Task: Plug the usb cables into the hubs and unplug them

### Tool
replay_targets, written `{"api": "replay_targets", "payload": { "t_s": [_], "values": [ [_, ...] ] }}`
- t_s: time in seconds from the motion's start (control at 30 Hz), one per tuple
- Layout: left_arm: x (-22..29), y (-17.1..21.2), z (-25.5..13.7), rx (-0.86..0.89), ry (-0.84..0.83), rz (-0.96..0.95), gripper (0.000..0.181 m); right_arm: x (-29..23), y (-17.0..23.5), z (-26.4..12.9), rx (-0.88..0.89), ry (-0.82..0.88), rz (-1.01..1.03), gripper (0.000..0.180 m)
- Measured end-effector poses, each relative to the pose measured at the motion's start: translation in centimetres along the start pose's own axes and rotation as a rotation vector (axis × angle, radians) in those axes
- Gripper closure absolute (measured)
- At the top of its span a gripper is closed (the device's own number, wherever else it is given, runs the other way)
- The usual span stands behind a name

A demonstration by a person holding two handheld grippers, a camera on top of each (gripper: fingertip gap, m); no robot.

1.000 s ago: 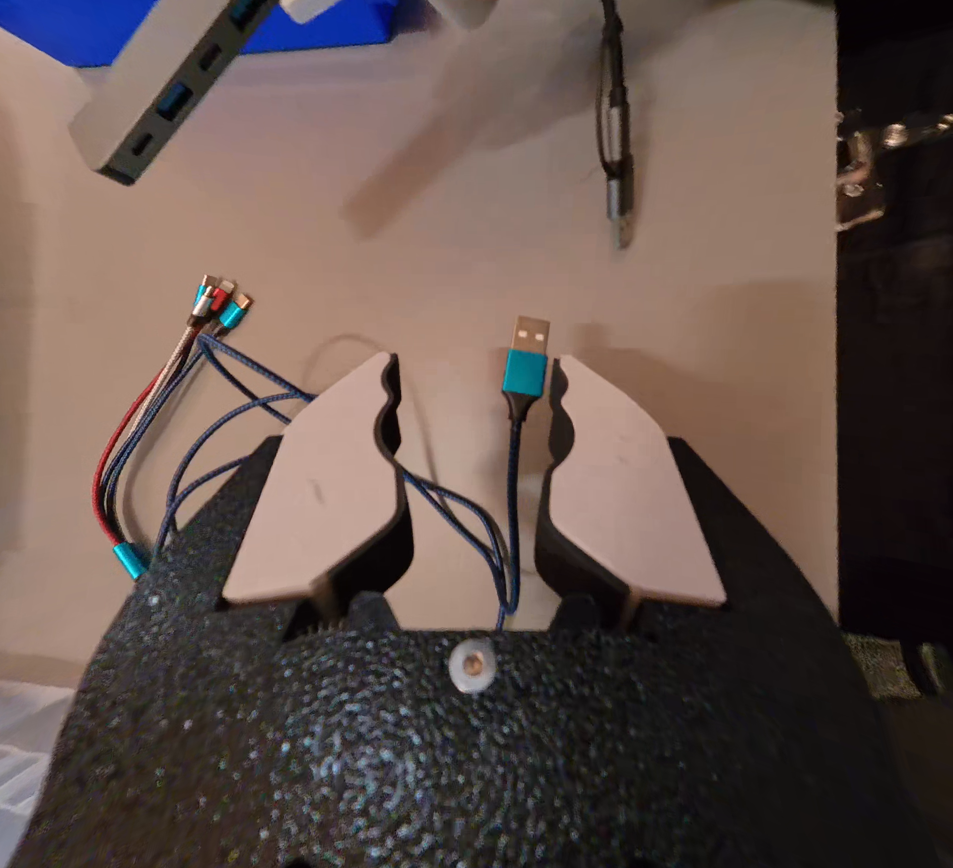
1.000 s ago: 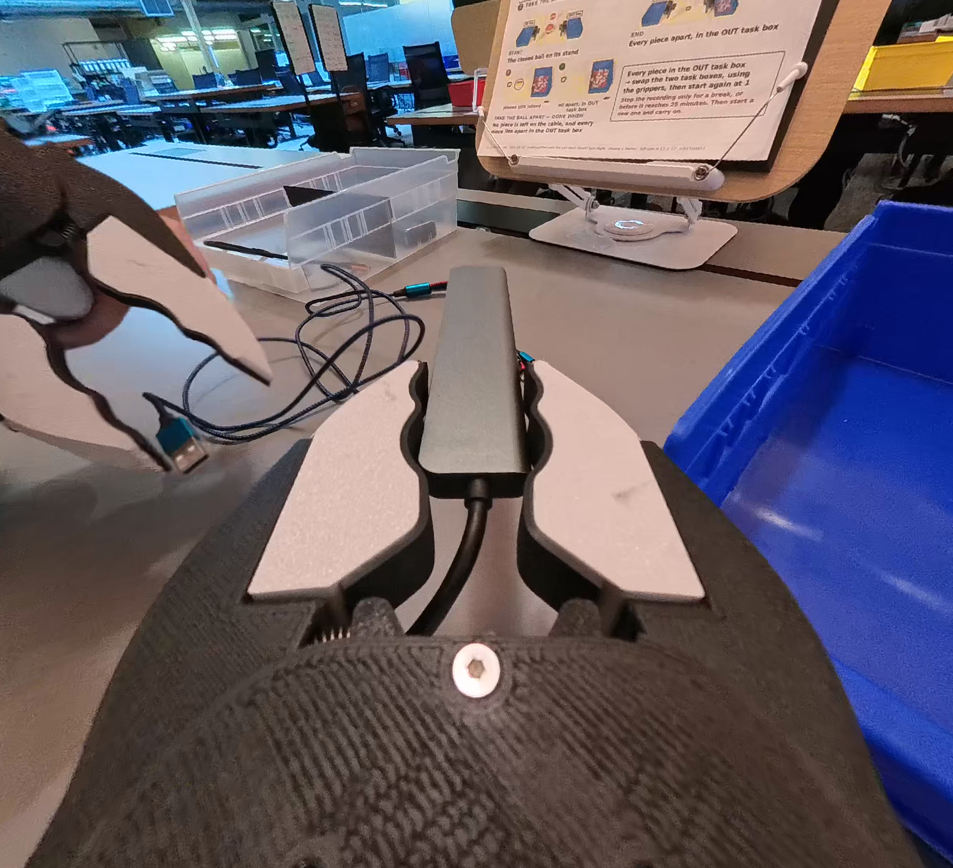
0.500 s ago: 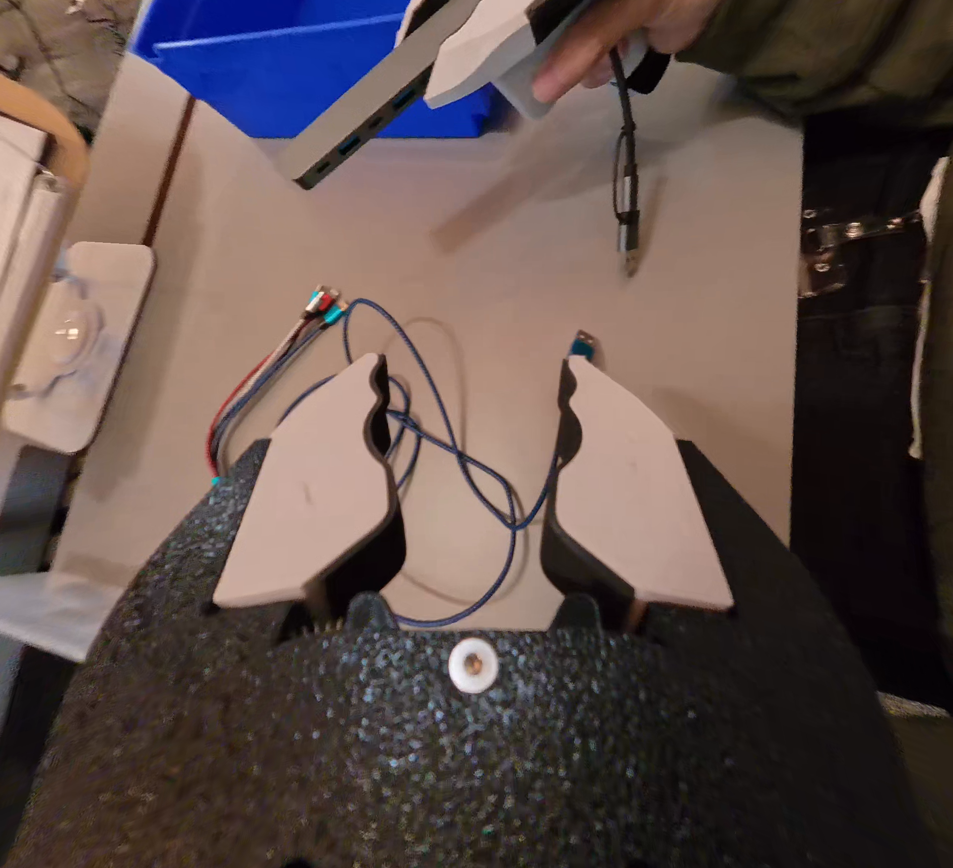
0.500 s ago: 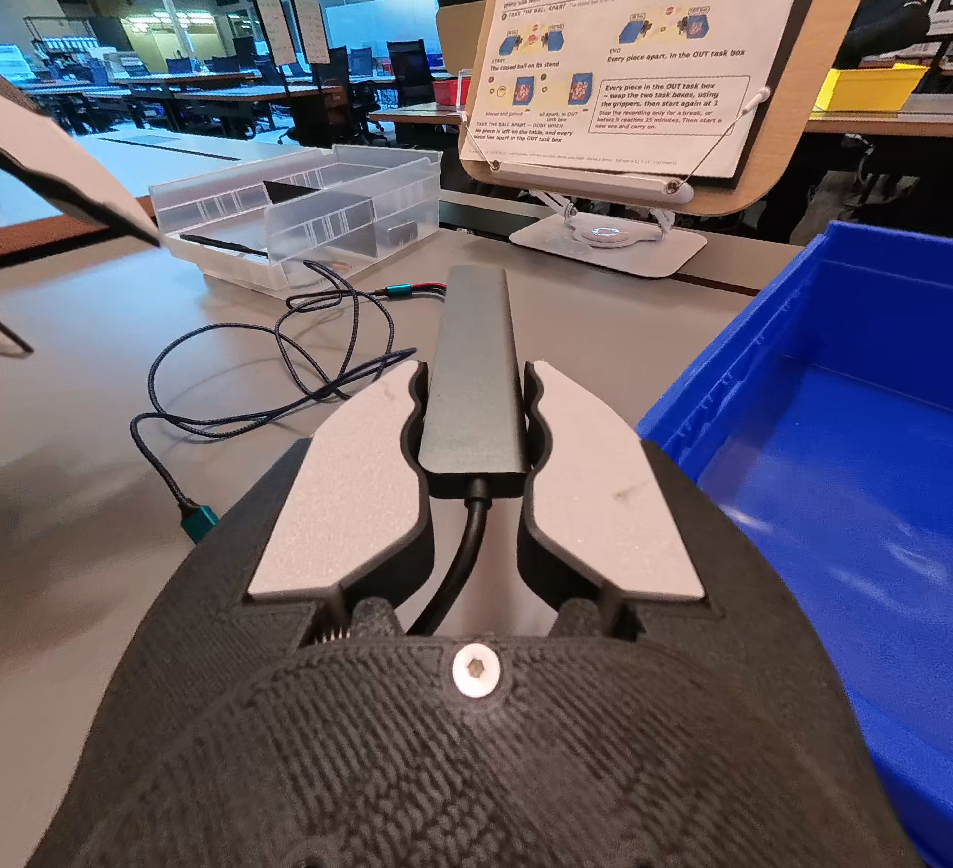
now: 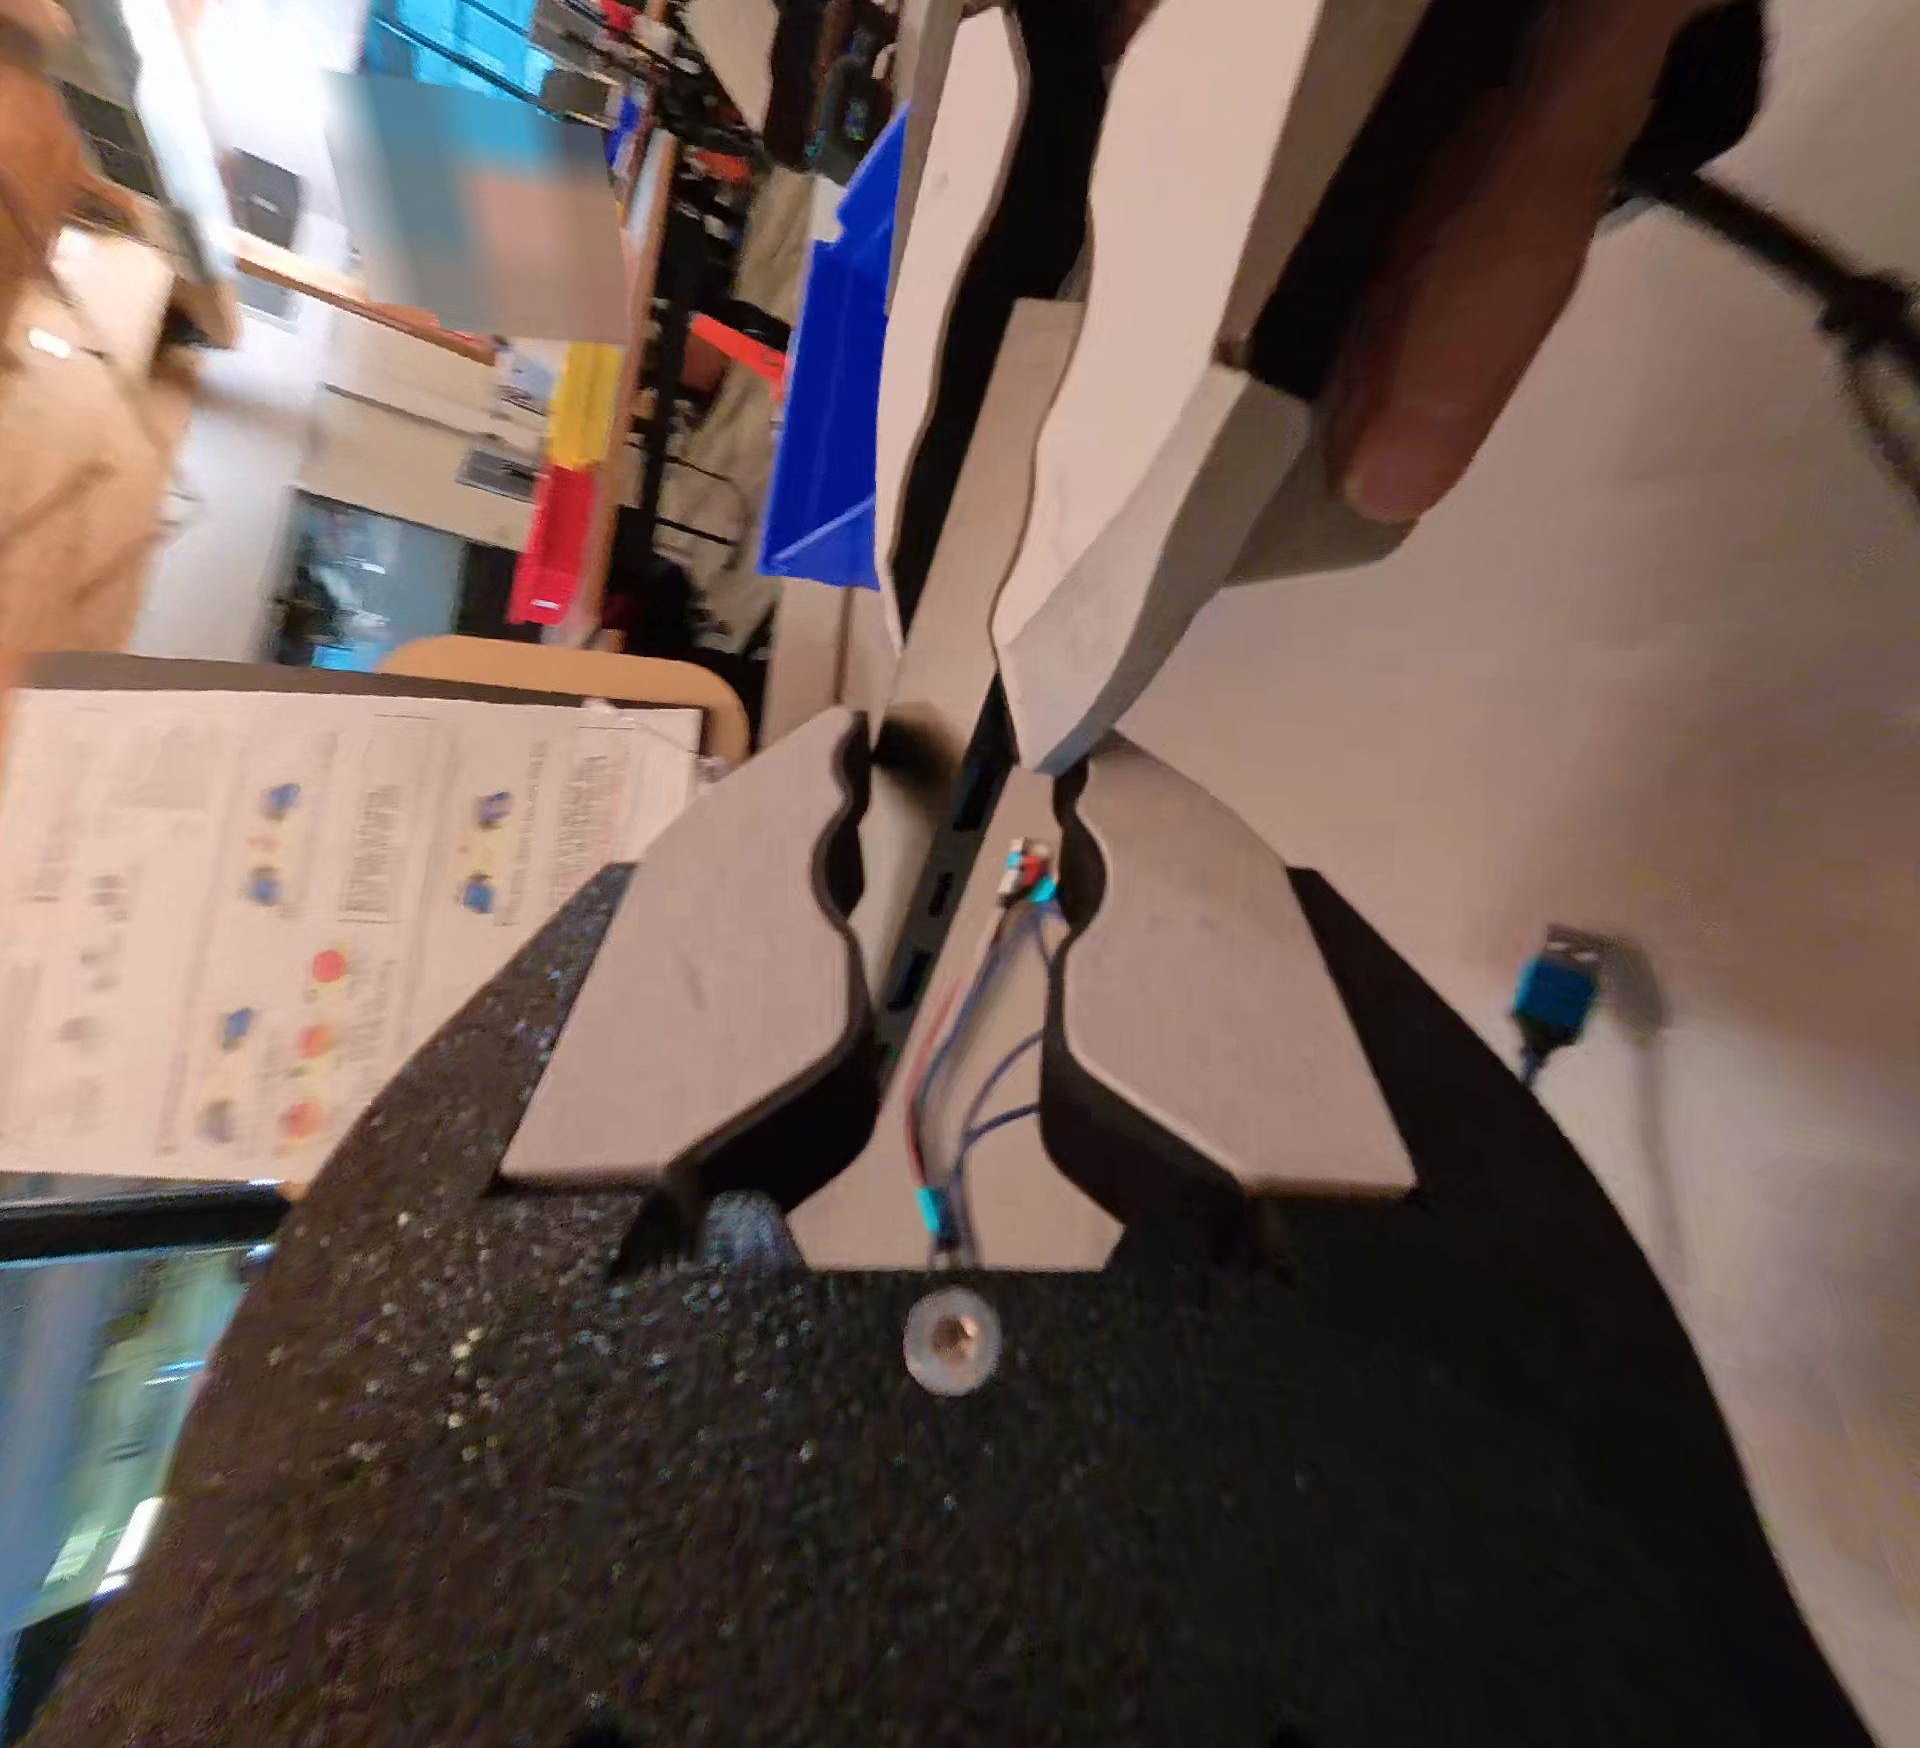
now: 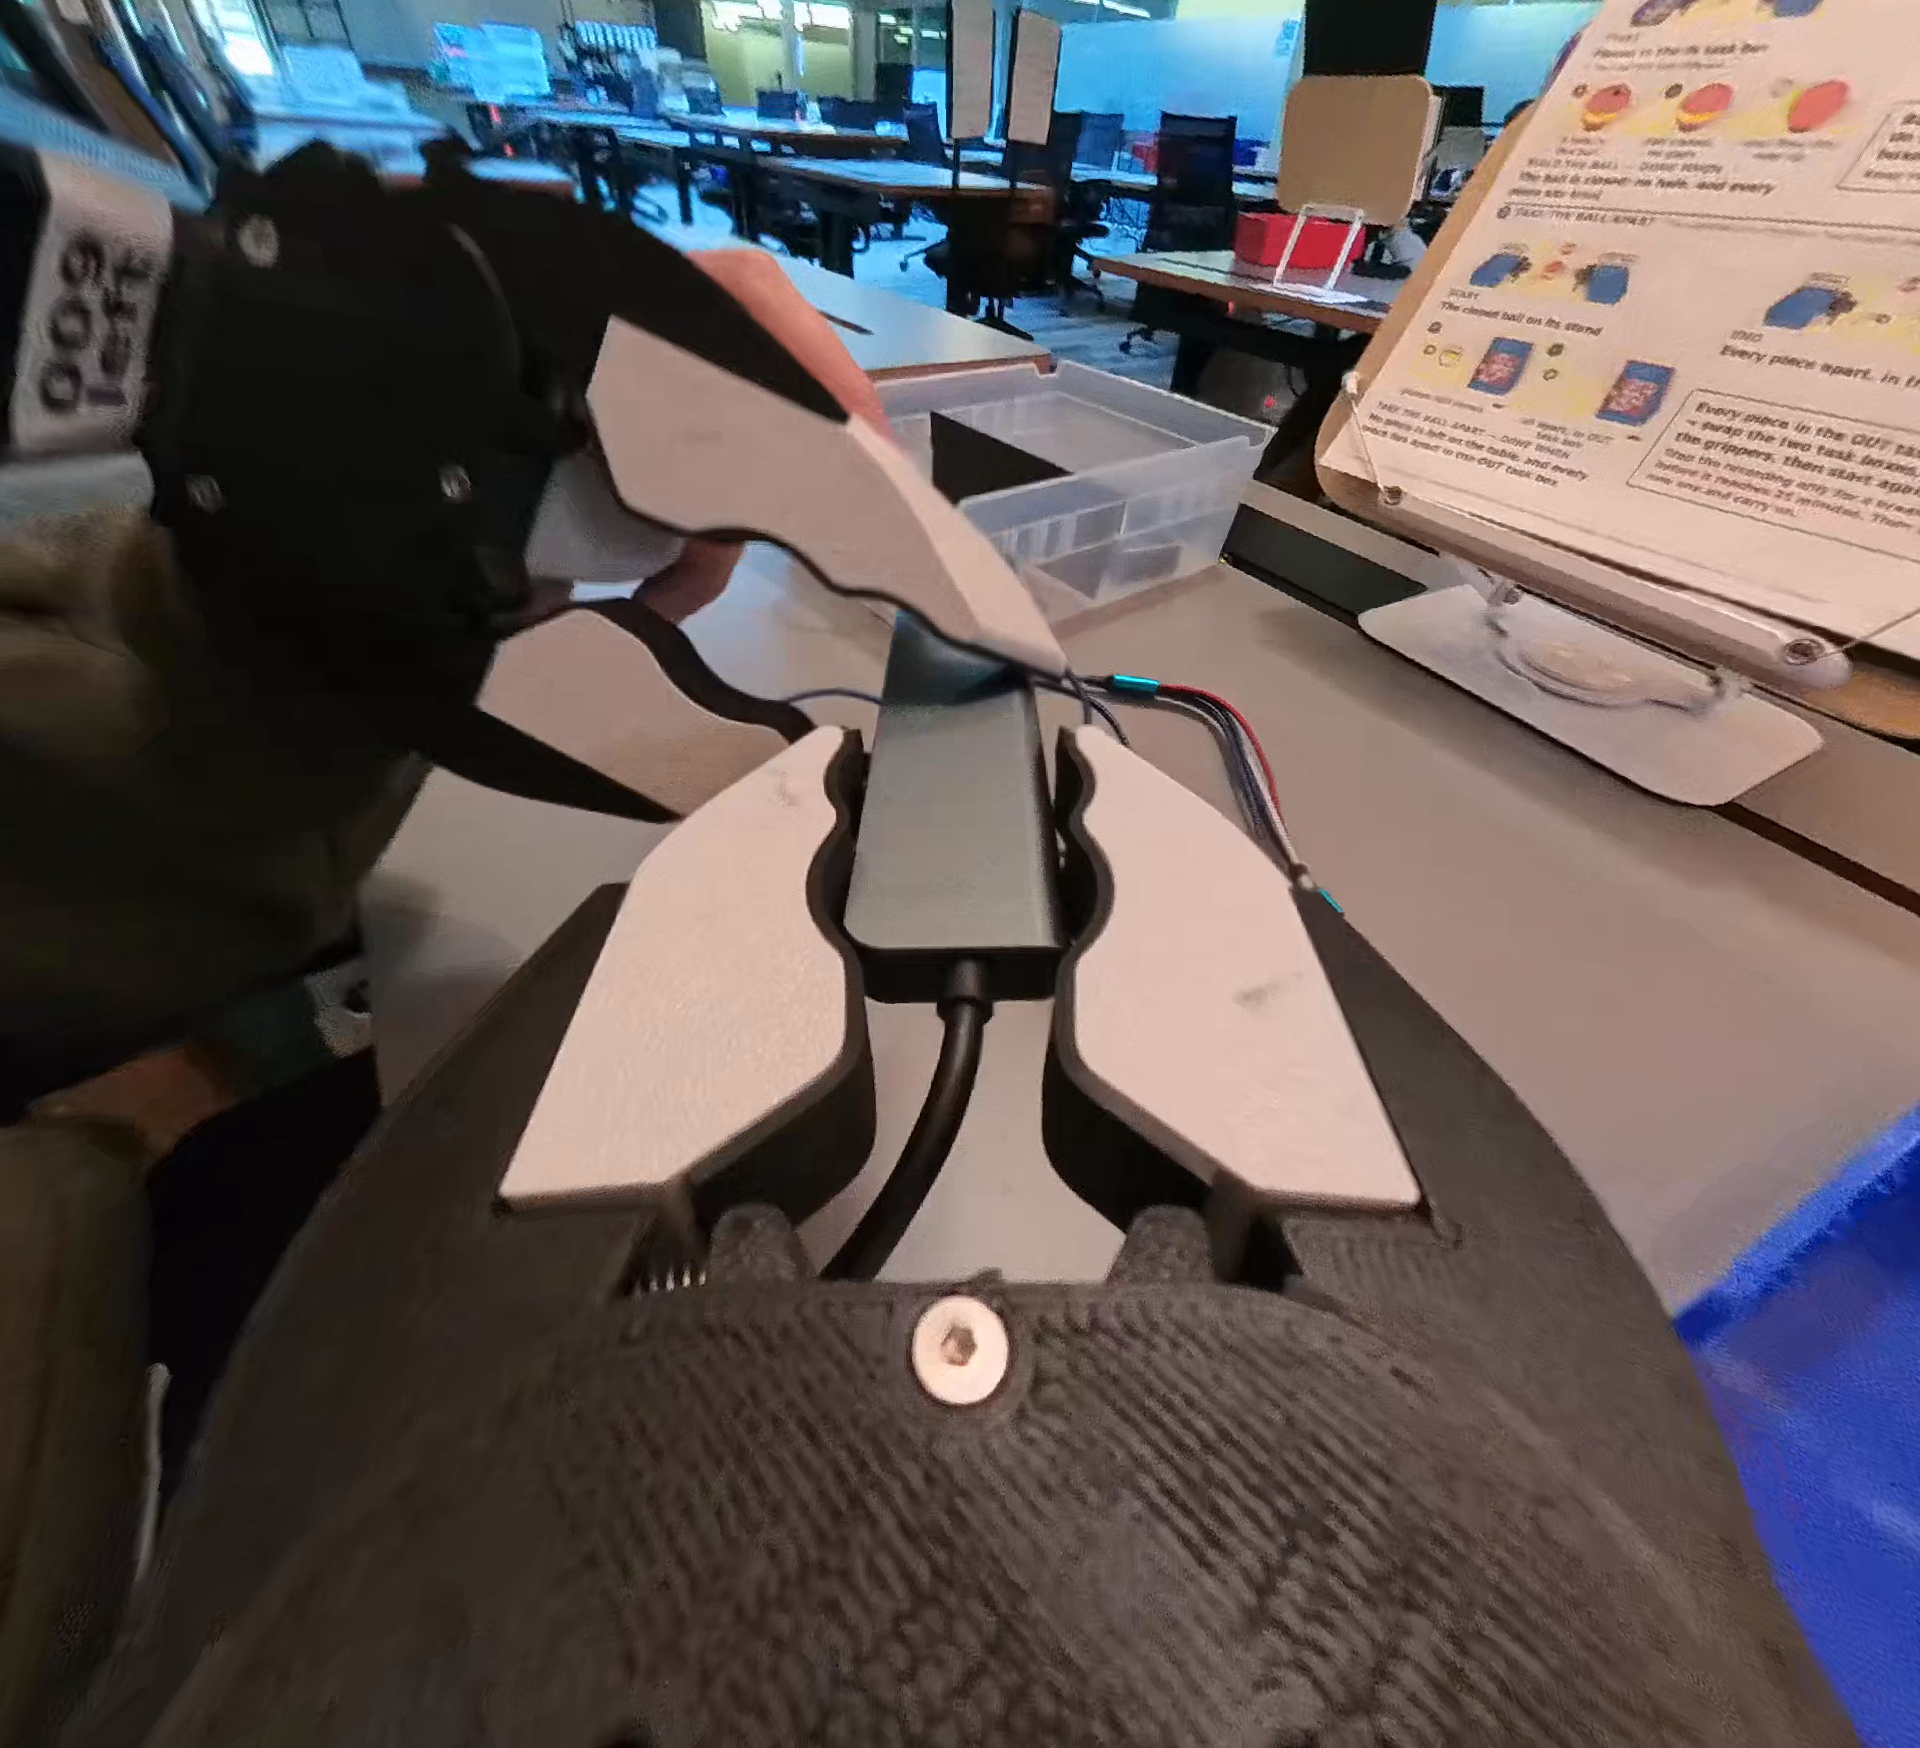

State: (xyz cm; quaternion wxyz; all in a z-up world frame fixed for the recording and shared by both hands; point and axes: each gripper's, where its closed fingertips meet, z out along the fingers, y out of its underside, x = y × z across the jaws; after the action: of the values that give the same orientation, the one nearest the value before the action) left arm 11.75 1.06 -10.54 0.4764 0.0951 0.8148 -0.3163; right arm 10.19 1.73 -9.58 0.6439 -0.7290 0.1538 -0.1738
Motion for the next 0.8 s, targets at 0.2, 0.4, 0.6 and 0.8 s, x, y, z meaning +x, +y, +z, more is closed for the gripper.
{"api": "replay_targets", "payload": {
  "t_s": [0.2,0.4,0.6,0.8],
  "values": [
    [-0.7,0.1,0.2,0.075,-0.032,-0.052,0.168,0.3,-3.6,-1.8,0.291,-0.049,0.057,0.132],
    [-3.3,1.3,0.1,0.247,0.010,-0.663,0.171,3.1,-7.1,-7.7,0.585,-0.039,0.045,0.094],
    [-6.4,1.7,-0.4,0.520,-0.032,-1.340,0.171,4.2,-3.0,-3.3,0.431,0.172,-0.022,0.096],
    [-6.1,0.7,-0.1,0.776,0.116,-1.754,0.171,1.1,-1.0,1.7,0.279,0.197,-0.190,0.115]
  ]
}}
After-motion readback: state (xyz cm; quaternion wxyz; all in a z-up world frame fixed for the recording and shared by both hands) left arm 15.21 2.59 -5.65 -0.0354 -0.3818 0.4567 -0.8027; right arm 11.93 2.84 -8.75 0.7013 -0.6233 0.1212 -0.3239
